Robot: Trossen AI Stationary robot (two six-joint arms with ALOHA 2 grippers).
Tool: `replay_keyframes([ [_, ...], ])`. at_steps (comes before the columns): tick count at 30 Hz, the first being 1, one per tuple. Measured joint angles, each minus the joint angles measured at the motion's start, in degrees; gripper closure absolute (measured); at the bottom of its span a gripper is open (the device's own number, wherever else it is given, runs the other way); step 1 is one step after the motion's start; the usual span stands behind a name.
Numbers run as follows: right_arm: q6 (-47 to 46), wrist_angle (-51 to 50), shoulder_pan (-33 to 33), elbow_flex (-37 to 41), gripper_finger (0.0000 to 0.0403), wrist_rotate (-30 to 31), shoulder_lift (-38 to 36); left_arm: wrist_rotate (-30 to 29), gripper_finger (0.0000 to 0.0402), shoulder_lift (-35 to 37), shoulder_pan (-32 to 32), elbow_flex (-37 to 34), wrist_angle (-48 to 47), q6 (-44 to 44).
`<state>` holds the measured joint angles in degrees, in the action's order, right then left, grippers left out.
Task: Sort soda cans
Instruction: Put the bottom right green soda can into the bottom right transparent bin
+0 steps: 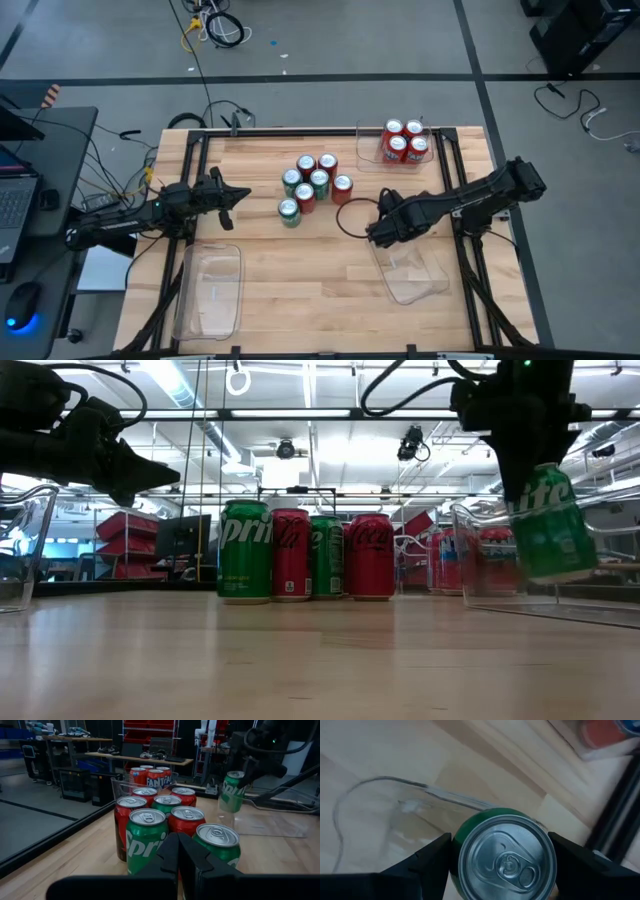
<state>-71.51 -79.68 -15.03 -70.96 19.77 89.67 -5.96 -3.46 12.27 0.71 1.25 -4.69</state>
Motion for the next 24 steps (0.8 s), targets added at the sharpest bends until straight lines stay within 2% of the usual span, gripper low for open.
replay_keyframes([
  [7,-0.89,5.6,-0.28,4.79,0.0124,1.4,0.0,0.0,0.0394,0.0,0.0,0.0,0.02,-0.02],
  [15,-2.15,5.09,-0.83,6.8,0.0123,4.28,-0.17,0.0,0.0394,0.0,-0.01,-0.02,0.05,-0.03],
  [24,-0.31,1.78,-0.76,6.84,0.0077,2.91,0.04,0.0,0.0394,0.01,0.0,-0.01,0.08,-0.05],
])
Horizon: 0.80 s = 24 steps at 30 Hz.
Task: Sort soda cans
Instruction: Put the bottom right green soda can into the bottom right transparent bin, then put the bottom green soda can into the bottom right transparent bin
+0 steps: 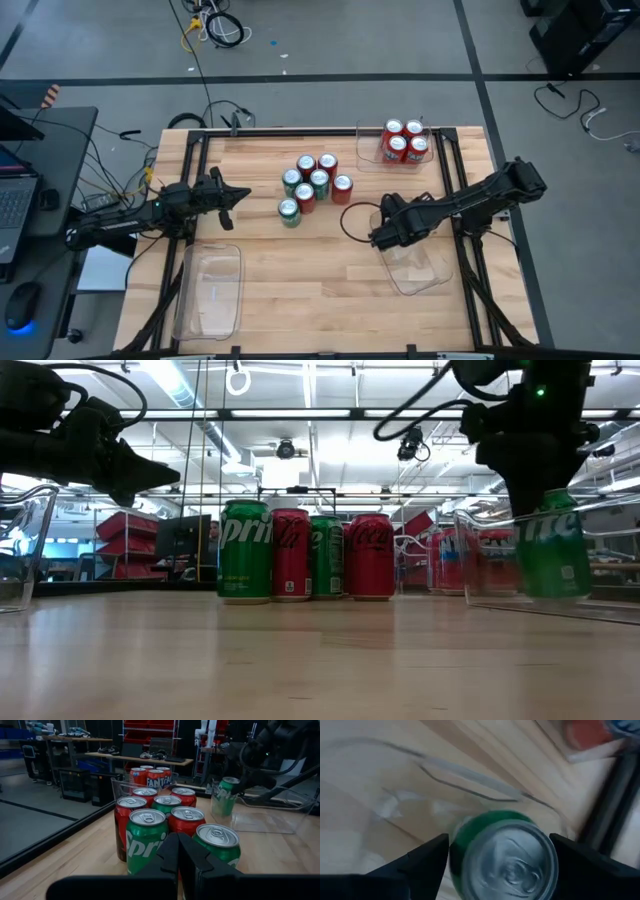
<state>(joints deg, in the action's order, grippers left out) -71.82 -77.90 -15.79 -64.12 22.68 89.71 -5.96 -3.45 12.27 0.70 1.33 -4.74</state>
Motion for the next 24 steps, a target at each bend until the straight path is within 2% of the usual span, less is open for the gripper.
replay_keyframes([
  [5,0.05,-4.32,0.22,-1.11,0.0058,-0.07,0.07,0.0,0.0394,0.01,0.01,0.01,0.01,-0.02],
  [11,2.03,-7.86,1.16,-4.22,0.0054,0.87,0.05,0.0,0.0394,0.01,-0.01,0.01,0.03,-0.02],
  [18,10.49,-8.54,3.78,-11.79,0.0053,4.84,0.0,0.0,0.0394,0.0,0.0,0.01,0.05,-0.02],
  [21,20.52,-0.37,5.1,-14.85,0.0053,6.27,-0.05,0.0,0.0394,-0.01,-0.01,0.0,0.06,-0.02],
  [24,34.1,15.86,6.7,-15.58,0.0053,4.77,-0.04,0.0,0.0394,-0.01,-0.02,0.01,0.15,-0.02],
])
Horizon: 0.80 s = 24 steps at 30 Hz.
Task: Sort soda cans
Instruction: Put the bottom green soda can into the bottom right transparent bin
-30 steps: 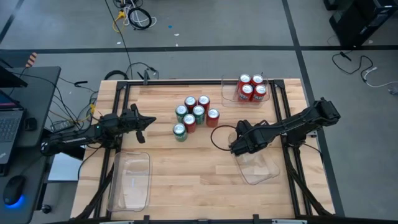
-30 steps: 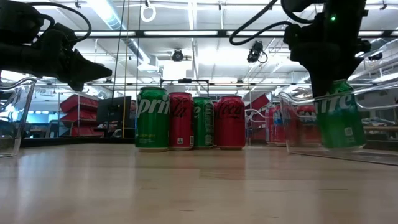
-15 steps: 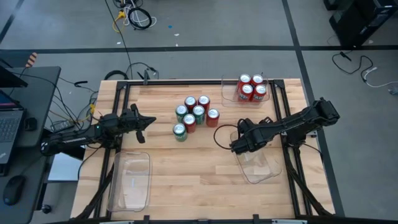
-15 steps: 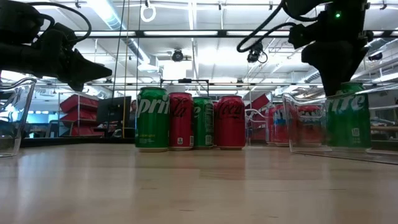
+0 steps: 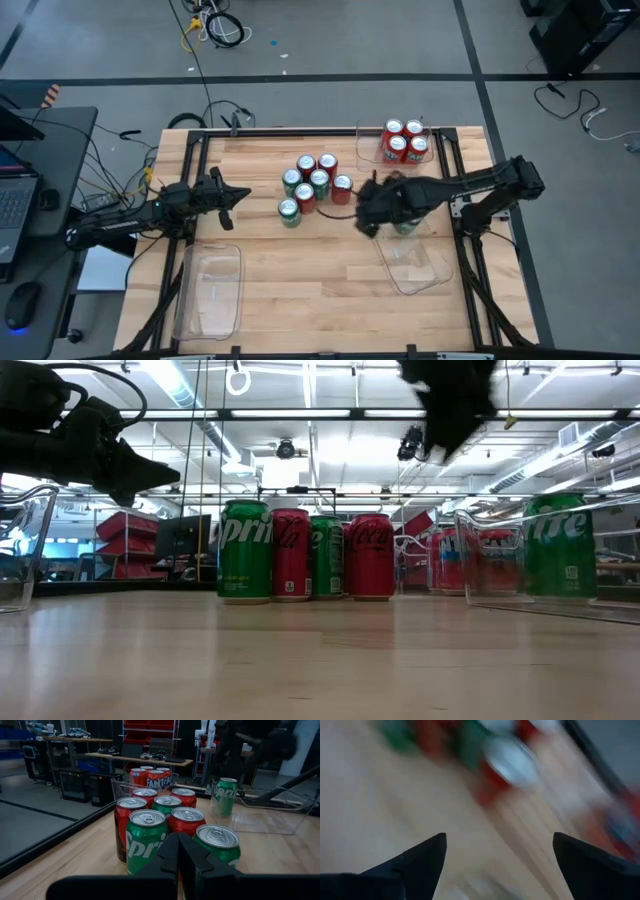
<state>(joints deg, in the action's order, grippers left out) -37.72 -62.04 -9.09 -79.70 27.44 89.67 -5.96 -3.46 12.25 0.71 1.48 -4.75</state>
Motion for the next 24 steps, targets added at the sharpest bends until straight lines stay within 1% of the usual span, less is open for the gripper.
replay_keyframes([
  [3,13.27,18.75,1.79,0.26,0.0053,-7.75,0.73,0.0,0.0394,0.02,0.01,-0.01,-0.01,0.0],
  [5,20.18,28.86,2.92,0.28,0.0053,-12.37,2.37,0.0,0.0394,0.0,0.02,0.0,-0.05,0.0],
  [8,28.76,37.86,4.48,0.25,0.0053,-15.44,5.86,0.0,0.0394,0.02,0.02,-0.02,-0.07,0.0],
  [10,31.82,40.09,5.79,-0.91,0.0053,-16.8,8.72,0.0,0.0394,0.01,0.02,-0.01,-0.09,0.0],
  [14,34.64,40.56,8.0,-5.39,0.0051,-18.56,14.48,0.0,0.0394,0.02,0.01,-0.01,-0.11,0.0],
  [19,38.86,41.13,9.13,-12.09,0.005,-22.0,20.51,0.0,0.0394,0.02,0.02,-0.02,-0.18,0.0],
  [24,41.24,40.9,10.34,-16.87,0.005,-24.68,26.23,-0.01,0.0394,0.01,0.02,-0.02,-0.22,0.0],
])
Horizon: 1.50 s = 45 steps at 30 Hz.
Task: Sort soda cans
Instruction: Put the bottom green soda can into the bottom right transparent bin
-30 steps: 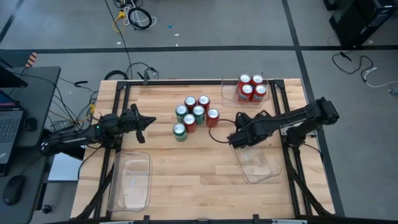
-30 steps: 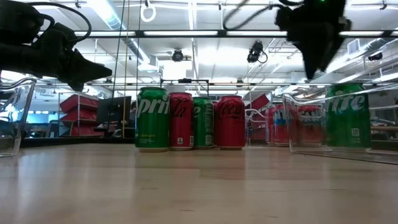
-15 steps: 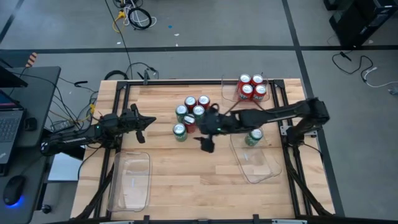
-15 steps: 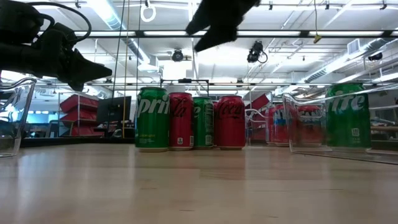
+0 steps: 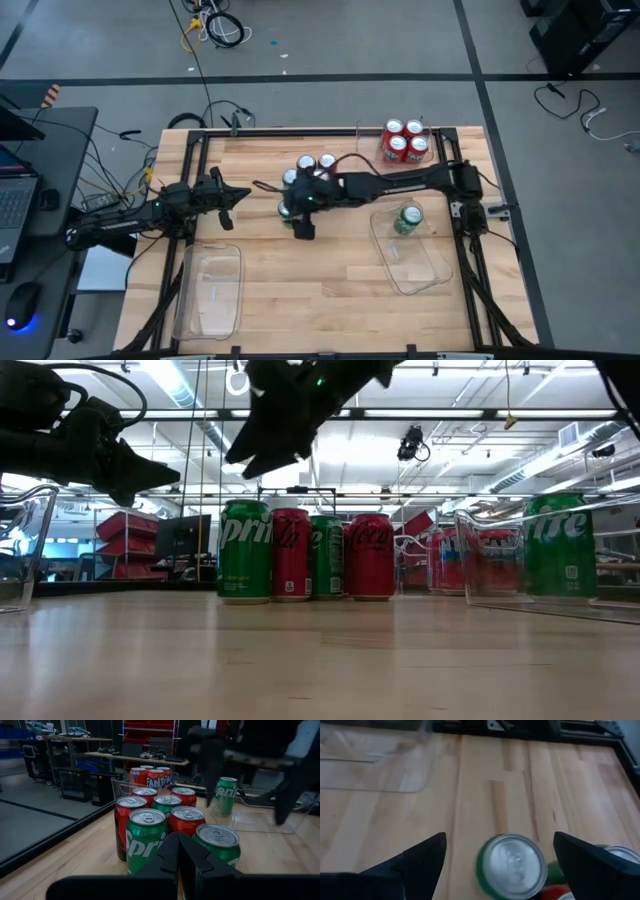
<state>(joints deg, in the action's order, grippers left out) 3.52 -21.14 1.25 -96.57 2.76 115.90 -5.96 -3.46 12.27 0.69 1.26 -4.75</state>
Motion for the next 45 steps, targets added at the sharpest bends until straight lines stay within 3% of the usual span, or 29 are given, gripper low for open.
replay_keyframes([
  [12,0.21,-4.21,1.47,-1.39,0.005,-1.57,3.14,0.07,0.0394,0.01,-0.01,0.02,-0.61,0.0],
  [22,1.93,-1.39,0.67,-1.68,0.0053,-2.78,7.11,0.06,0.0394,0.02,-0.01,0.02,-0.7,0.02],
  [25,3.3,-0.62,-0.18,-1.63,0.0073,-2.49,7.34,0.07,0.0394,0.02,0.01,0.02,-0.77,0.08],
  [30,3.34,-3.31,-0.65,-3.6,0.0146,-2.79,7.55,0.07,0.0394,0.02,-0.02,0.04,-0.84,0.13],
  [39,3.71,-14.85,-0.72,-12.13,0.0147,-2.73,8.08,0.06,0.0394,0.02,0.01,0.04,-0.88,0.2],
  [45,2.59,-27.85,-2.45,-21.42,0.0147,-2.12,8.06,0.05,0.0394,0.02,0.01,0.04,-0.94,0.22],
])
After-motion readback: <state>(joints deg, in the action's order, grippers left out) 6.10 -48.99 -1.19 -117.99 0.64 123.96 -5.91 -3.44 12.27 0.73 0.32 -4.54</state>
